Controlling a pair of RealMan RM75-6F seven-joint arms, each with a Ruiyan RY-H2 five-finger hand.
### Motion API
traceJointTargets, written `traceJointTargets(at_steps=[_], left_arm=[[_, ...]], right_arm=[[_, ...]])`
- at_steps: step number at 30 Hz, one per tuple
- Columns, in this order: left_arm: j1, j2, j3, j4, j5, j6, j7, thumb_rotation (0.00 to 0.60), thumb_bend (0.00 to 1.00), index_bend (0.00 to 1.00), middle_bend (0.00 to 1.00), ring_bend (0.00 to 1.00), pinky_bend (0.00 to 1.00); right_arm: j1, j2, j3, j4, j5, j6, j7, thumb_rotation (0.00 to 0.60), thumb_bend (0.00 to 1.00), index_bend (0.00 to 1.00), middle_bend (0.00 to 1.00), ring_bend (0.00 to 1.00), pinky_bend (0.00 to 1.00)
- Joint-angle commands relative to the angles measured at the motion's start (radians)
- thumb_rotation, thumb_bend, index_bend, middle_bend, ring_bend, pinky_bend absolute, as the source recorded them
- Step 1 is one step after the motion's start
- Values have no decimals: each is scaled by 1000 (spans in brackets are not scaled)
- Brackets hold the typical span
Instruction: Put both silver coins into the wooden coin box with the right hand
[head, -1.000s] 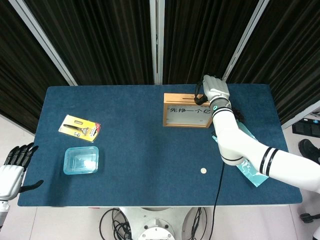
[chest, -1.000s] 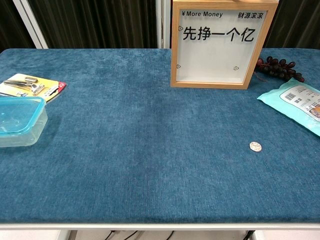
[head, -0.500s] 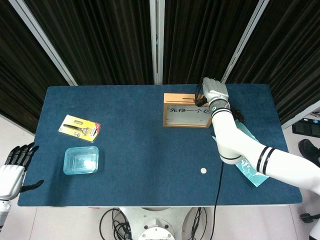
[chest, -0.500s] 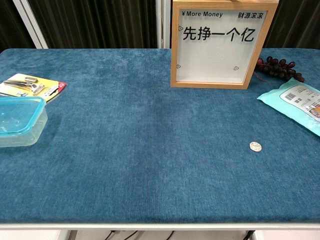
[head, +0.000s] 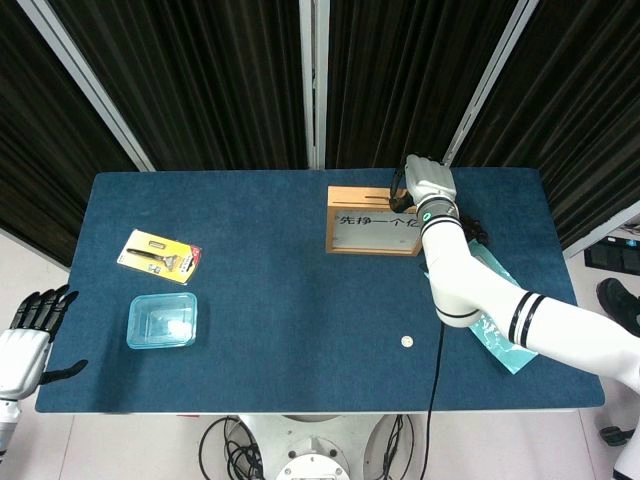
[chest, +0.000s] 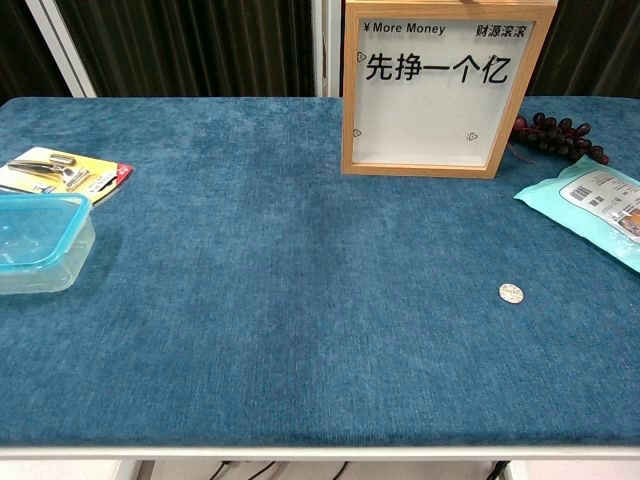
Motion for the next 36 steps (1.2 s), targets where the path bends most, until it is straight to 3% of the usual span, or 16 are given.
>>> traceJointTargets(at_steps=[1, 5, 7, 15, 18, 30, 33, 36], left_arm=[[0, 0, 0, 1, -1, -1, 0, 600, 47, 0, 0, 0, 0], [-1, -1, -1, 2, -3, -5, 0, 600, 47, 0, 0, 0, 0], [-2, -1, -1, 2, -4, -5, 0, 600, 47, 0, 0, 0, 0], [-2, 1, -2, 1, -7, -7, 3, 600, 46, 0, 0, 0, 0], [-2, -1, -2, 2, -8, -9, 4, 600, 47, 0, 0, 0, 0], [-1, 2, -2, -7, -6, -6, 12, 600, 47, 0, 0, 0, 0], [0, 0, -2, -6, -7, -3, 11, 600, 46, 0, 0, 0, 0], [3, -1, -3, -3, -11, -2, 7, 600, 46, 0, 0, 0, 0]], right_arm=[[-1, -5, -2, 1, -8, 2, -5, 600, 492, 738, 95, 0, 0], [-4, -16, 0, 6, -13, 0, -3, 600, 491, 730, 95, 0, 0], [-7, -20, -1, 8, -15, -6, -6, 600, 490, 677, 85, 0, 0], [-39, -18, 7, 2, -89, -41, 44, 600, 477, 112, 6, 0, 0], [-50, -12, 6, -6, -117, -53, 64, 600, 477, 12, 0, 0, 0], [-110, 56, 9, -101, -261, -81, 190, 600, 475, 0, 0, 0, 0], [-158, 94, 14, -173, -385, -66, 248, 600, 463, 0, 0, 0, 0], [-259, 149, 12, -310, -624, -21, 337, 600, 438, 0, 0, 0, 0]])
